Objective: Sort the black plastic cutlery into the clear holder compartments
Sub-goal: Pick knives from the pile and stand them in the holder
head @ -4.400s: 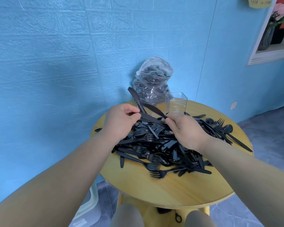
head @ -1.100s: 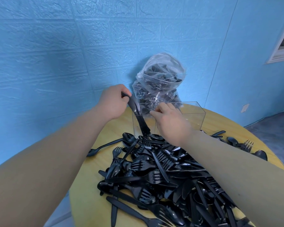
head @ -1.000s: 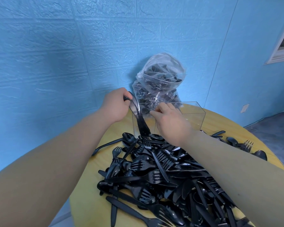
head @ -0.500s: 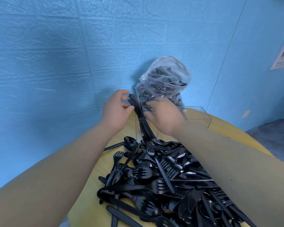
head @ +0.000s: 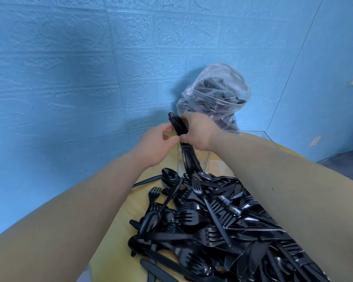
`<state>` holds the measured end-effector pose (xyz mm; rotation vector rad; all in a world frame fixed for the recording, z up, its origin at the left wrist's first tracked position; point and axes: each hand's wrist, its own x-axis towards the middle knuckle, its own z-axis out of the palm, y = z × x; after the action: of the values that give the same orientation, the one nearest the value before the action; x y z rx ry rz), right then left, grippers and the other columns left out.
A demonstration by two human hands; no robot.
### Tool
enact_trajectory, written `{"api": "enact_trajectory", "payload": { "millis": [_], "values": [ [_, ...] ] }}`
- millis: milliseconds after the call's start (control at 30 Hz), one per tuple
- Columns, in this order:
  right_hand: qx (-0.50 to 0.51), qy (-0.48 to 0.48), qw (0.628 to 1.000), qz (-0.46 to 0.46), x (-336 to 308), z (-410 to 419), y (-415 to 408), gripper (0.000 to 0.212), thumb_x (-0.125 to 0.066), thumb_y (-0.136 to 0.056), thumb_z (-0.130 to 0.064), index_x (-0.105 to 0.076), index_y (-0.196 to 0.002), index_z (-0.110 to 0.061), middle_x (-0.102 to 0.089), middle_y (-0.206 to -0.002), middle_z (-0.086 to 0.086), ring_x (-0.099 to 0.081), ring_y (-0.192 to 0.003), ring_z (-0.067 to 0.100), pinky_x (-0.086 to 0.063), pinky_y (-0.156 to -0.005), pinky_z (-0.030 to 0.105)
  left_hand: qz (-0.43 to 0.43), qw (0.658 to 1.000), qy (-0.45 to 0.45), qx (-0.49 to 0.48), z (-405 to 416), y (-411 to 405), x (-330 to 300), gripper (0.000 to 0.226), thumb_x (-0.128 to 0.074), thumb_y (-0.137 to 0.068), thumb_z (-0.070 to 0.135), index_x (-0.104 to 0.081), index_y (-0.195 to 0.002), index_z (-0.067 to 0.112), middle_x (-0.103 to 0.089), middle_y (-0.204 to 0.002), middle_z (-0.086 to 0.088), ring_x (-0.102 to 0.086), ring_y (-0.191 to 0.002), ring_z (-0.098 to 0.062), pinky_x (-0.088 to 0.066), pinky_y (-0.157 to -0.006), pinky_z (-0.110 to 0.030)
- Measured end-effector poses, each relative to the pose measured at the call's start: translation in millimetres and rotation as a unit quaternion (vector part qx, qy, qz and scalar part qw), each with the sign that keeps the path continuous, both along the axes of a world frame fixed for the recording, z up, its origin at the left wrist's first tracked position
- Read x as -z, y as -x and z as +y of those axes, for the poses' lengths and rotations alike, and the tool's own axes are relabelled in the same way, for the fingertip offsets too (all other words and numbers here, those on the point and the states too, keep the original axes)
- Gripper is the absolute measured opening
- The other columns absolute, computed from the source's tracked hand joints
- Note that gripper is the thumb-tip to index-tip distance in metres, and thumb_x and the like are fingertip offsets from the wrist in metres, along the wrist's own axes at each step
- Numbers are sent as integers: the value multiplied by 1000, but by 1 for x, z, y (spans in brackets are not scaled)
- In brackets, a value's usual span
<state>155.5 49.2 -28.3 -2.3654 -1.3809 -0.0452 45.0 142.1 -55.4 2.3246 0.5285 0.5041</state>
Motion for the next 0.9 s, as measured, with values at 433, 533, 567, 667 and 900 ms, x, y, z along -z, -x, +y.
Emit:
{"api": "enact_trajectory", "payload": {
  "millis": [433, 533, 567, 667, 900],
  "values": [
    [-32, 17, 995, -89, 2, -4, 0, 17, -54, -88, -16, -62, -101, -10, -67, -93, 10, -61, -87, 30, -49, -77, 37, 3, 1000, 23, 19, -2, -1, 3, 40, -49, -98, 22, -46, -137, 26, -61, -126, 2, -55, -114, -16, -39, -98, -29],
    [-25, 2, 996, -91, 1, -5, 1, 20, -59, -86, -19, -64, -104, -12, -67, -92, 8, -62, -87, 28, -48, -75, 34, 4, 1000, 19, 19, -2, -1, 3, 38, -49, -98, 23, -47, -136, 26, -61, -124, 3, -56, -110, -16, -39, -94, -27],
    [-17, -8, 997, -78, 1, -6, 1, 25, -62, -85, -21, -64, -109, -14, -67, -94, 7, -62, -88, 26, -47, -75, 31, 3, 1000, 22, 18, -2, 0, 3, 38, -49, -97, 24, -47, -136, 26, -61, -124, 3, -57, -110, -16, -40, -94, -28],
    [-3, -24, 999, -39, 3, -9, 1, 38, -68, -83, -27, -63, -119, -18, -68, -100, 5, -61, -92, 23, -44, -75, 27, 2, 999, 28, 23, -2, 1, 4, 40, -49, -97, 24, -47, -137, 28, -63, -121, 2, -58, -109, -16, -42, -98, -33],
    [5, -92, 995, 45, -2, -10, 1, 35, -62, -85, -24, -60, -119, -18, -62, -99, -4, -55, -91, 14, -41, -80, 22, -48, 998, 28, -18, 3, -1, -2, 35, -54, -95, 22, -55, -129, 28, -66, -117, 2, -59, -107, -14, -42, -94, -29]
  ]
}}
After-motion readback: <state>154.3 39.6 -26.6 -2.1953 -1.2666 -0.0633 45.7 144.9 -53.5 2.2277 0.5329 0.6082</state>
